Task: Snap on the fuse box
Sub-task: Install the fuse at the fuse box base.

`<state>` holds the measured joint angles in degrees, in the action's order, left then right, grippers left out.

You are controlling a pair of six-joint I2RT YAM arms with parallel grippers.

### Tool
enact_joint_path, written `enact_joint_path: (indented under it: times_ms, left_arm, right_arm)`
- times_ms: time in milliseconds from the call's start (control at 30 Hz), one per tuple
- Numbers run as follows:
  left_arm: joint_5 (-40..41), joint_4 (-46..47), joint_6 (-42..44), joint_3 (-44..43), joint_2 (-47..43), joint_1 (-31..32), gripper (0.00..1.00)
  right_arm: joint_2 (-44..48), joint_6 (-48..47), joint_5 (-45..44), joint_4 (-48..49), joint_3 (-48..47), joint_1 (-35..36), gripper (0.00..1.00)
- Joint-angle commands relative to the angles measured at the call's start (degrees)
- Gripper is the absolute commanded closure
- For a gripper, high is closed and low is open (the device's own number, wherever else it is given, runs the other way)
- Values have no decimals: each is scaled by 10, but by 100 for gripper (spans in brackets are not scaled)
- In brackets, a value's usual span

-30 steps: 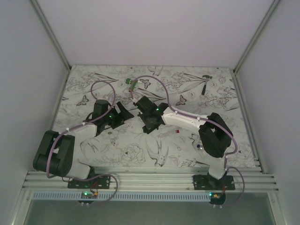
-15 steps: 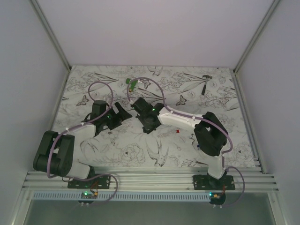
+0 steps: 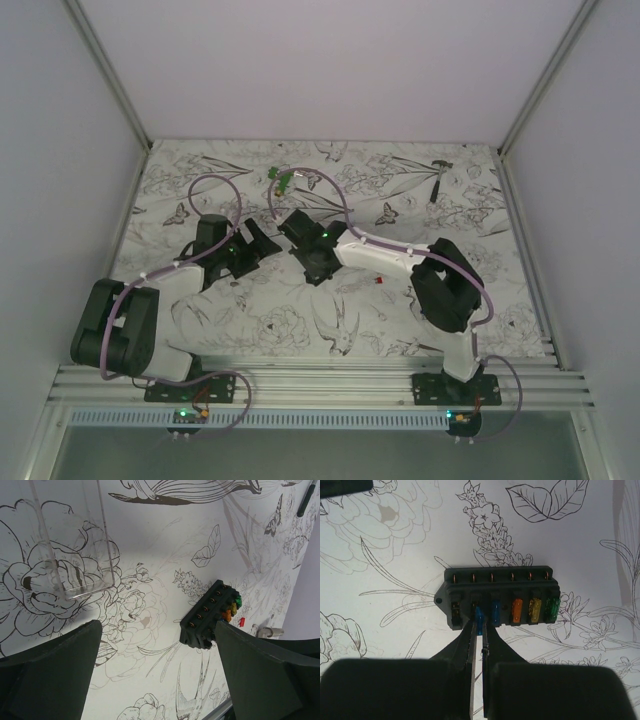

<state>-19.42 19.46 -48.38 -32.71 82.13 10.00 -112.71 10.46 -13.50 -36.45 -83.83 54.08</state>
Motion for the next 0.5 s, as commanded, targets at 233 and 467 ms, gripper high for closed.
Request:
enact_joint_path:
  times_ms: [233,467]
  left_arm:
    - [1,-9,-1,5,-4,-5,1]
    - [0,-9,-2,5,-4,-5,0]
  right_arm:
    - [-29,-15,-12,-17,-32,14,100]
    - [-41,-9,-59,-41,-41,19,100]
